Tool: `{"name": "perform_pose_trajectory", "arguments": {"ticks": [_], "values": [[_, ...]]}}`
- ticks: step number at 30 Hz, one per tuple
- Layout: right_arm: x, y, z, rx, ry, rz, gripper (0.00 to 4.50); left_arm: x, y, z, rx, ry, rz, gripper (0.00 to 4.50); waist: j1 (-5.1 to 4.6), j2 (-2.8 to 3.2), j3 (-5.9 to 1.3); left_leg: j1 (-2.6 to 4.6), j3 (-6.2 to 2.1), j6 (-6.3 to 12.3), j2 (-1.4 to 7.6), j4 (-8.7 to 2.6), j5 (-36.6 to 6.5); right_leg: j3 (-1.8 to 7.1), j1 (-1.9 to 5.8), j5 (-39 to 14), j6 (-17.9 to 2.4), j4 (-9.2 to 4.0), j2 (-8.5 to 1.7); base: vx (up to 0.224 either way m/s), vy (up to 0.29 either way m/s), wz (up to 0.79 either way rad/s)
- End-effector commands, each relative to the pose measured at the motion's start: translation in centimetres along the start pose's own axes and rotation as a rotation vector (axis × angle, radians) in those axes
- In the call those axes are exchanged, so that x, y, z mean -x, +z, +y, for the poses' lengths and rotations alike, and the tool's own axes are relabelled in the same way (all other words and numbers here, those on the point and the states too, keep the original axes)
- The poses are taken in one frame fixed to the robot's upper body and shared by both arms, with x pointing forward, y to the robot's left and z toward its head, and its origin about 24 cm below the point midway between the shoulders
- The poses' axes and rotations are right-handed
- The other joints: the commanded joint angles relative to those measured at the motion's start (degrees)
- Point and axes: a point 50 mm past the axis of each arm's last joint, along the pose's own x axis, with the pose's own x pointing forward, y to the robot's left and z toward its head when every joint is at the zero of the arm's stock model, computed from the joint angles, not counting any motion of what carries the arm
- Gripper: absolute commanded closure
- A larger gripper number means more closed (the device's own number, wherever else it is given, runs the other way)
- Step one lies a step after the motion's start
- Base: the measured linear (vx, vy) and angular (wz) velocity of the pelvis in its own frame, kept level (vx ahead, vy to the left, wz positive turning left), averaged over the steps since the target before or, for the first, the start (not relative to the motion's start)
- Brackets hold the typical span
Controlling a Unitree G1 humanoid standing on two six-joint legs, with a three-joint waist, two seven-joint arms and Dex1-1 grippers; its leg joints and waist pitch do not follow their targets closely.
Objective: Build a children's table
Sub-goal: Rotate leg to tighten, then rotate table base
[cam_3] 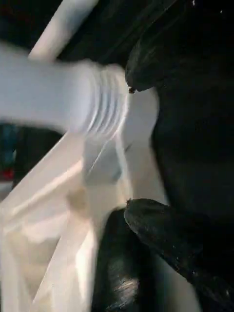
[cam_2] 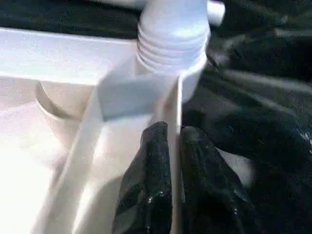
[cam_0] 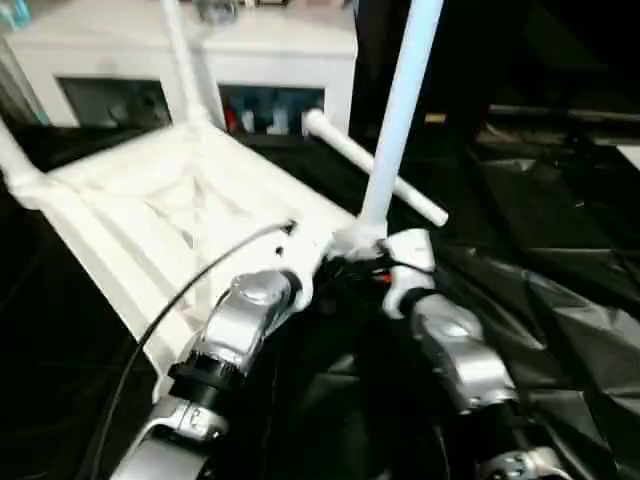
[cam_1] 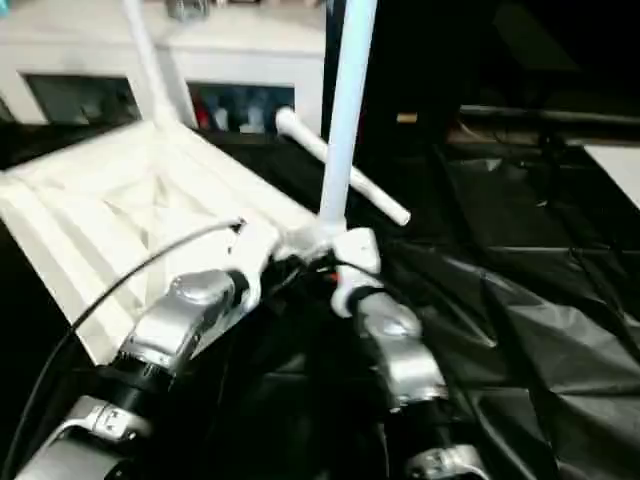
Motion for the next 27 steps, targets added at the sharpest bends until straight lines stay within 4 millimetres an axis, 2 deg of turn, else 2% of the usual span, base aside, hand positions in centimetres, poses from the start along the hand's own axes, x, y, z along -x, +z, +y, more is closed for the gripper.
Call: {"name": "perform_pose_trajectory", "arguments": {"ticks": [1, 3, 7, 9, 12, 13, 14, 15, 16, 17, 18, 19, 20, 21, 22, 25, 27], "values": [[0.2, 0.1, -0.4, 0.016, -0.033, -0.004, 0.49, 0.5, 2.0, 1.1, -0.012, 0.048, -0.092, 3.60, 0.11, -0.11, -3.60, 0.37, 0.00, 4.36, 0.68, -2.87, -1.44, 2.24, 3.79, 10.65, -12.99, -2.70, -2.95, 0.000, 0.000, 0.00], [0.4, 0.1, -0.3, 0.017, -0.036, -0.004, 0.49, 1.3, 3.0, 2.2, 0.004, 0.099, -0.147, 3.49, -0.18, -0.22, -3.34, 0.53, 0.03, 3.80, 0.88, -3.09, -4.06, 2.29, 3.78, 7.02, -12.95, -2.99, -3.03, 0.000, 0.000, 0.00], [0.6, -0.4, -0.3, 0.033, -0.042, 0.031, 0.49, 3.1, 3.7, 4.3, -0.007, 0.184, -0.189, 3.15, -0.31, -0.19, -3.10, 0.60, 0.01, 3.10, 1.02, -3.29, -5.33, 2.34, 3.71, 4.25, -12.25, -3.08, -2.96, 0.000, 0.000, 0.00], [0.6, -1.2, -0.4, 0.054, -0.055, 0.088, 0.49, 5.8, 3.6, 7.4, -0.027, 0.337, -0.175, 3.15, -0.44, -0.08, -3.05, 0.58, -0.03, 2.54, 1.04, -3.33, -5.46, 2.34, 3.67, 3.78, -12.03, -3.02, -2.93, 0.000, 0.000, 0.00], [0.6, -1.7, -0.5, 0.062, -0.057, 0.119, 0.49, 8.6, 3.0, 9.9, -0.051, 0.456, -0.143, 3.15, -0.67, 0.02, -3.13, 0.67, -0.05, 1.60, 0.95, -3.28, -4.97, 2.32, 3.64, 3.75, -11.45, -2.80, -2.80, 0.000, 0.000, 0.00], [0.6, -1.9, -0.4, 0.070, -0.054, 0.130, 0.49, 10.3, 2.3, 11.2, -0.078, 0.515, -0.099, 3.15, -0.69, 0.05, -3.15, 0.76, -0.08, 1.46, 0.95, -3.28, -4.62, 2.29, 3.56, 3.68, -11.23, -2.72, -2.77, 0.000, 0.000, 0.00], [0.6, -1.9, -0.4, 0.070, -0.054, 0.130, 0.49, 10.3, 2.3, 11.2, -0.078, 0.515, -0.099, 3.15, -0.90, 0.13, -3.09, 0.73, -0.02, 1.40, 0.89, -3.31, -4.51, 2.31, 3.50, 3.74, -11.21, -2.74, -2.63, 0.000, 0.000, 0.00], [0.6, -2.0, -0.3, 0.076, -0.052, 0.138, 0.49, 11.6, 1.8, 12.0, -0.097, 0.554, -0.067, 3.15, -0.84, 0.22, -3.07, 1.11, 0.13, 1.25, 0.90, -3.20, -4.89, 2.36, 3.17, 3.69, -11.46, -2.88, -2.46, 0.000, 0.000, 0.00], [0.5, -2.2, -0.2, 0.073, -0.050, 0.144, 0.49, 13.4, 1.0, 13.2, -0.115, 0.616, -0.021, 3.15, -0.48, 0.11, -3.10, 1.18, 0.11, 1.10, 1.10, -3.25, -4.87, 2.35, 3.10, 4.10, -11.70, -2.76, -2.56, 0.000, 0.000, 0.00], [0.4, -2.2, -0.1, 0.071, -0.049, 0.147, 0.49, 14.9, 0.3, 14.2, -0.134, 0.677, 0.021, 3.15, -0.60, -0.08, -2.96, 0.97, 0.15, 0.96, 0.92, -3.43, -5.19, 2.34, 3.21, 3.37, -11.34, -2.78, -2.41, 0.000, 0.000, 0.00], [0.2, -2.2, 0.1, 0.068, -0.048, 0.149, 0.49, 16.6, -0.5, 15.1, -0.153, 0.743, 0.071, 3.15, -0.42, 0.21, -3.04, 1.24, 0.05, 0.83, 1.02, -3.37, -5.61, 2.32, 3.01, 2.96, -11.37, -2.70, -2.61, 0.000, 0.000, 0.00], [0.1, -2.2, 0.1, 0.067, -0.048, 0.150, 0.49, 17.1, -0.7, 15.4, -0.158, 0.763, 0.087, 3.15, -0.53, -0.03, -2.89, 0.92, -0.03, 0.69, 0.94, -3.58, -6.08, 2.31, 3.15, 1.76, -11.00, -2.71, -2.60, 0.000, 0.000, 0.00], [-0.1, -2.3, 0.2, 0.062, -0.046, 0.153, 0.49, 18.6, -1.3, 16.2, -0.174, 0.817, 0.131, 3.15, -0.60, 0.11, -2.83, 1.01, -0.04, 0.42, 1.00, -3.69, -6.74, 2.34, 3.11, 0.94, -10.82, -2.87, -2.59, 0.000, 0.000, 0.00], [-0.1, -2.3, 0.2, 0.062, -0.046, 0.153, 0.49, 18.6, -1.3, 16.2, -0.174, 0.817, 0.131, 3.15, -0.59, 0.23, -2.79, 1.30, -0.02, -0.16, 1.04, -3.72, -7.46, 2.39, 2.90, 0.28, -10.72, -2.95, -2.55, 0.000, 0.000, 0.00], [-0.3, -2.3, 0.4, 0.065, -0.043, 0.158, 0.49, 20.0, -2.0, 16.8, -0.200, 0.866, 0.189, 3.15, -0.41, 0.18, -2.76, 1.57, -0.01, -0.54, 1.14, -3.70, -8.20, 2.40, 2.65, 0.26, -10.89, -2.91, -2.56, 0.000, 0.000, 0.00], [-1.0, -2.4, 0.8, 0.079, -0.025, 0.175, 0.49, 23.0, -3.4, 17.3, -0.247, 0.935, 0.338, 3.15, -0.53, 0.07, -2.59, 1.27, -0.17, -1.12, 1.09, -4.00, -9.44, 2.44, 2.78, -0.23, -10.86, -2.82, -2.65, 0.000, 0.000, 0.00], [-1.2, -2.4, 1.0, 0.082, -0.017, 0.182, 0.49, 23.6, -3.9, 17.1, -0.250, 0.928, 0.385, 3.15, -0.53, 0.11, -2.63, 1.40, -0.18, -1.36, 1.19, -4.01, -10.05, 2.47, 2.68, -0.72, -11.05, -2.80, -2.76, 0.000, 0.000, 0.00]]}}
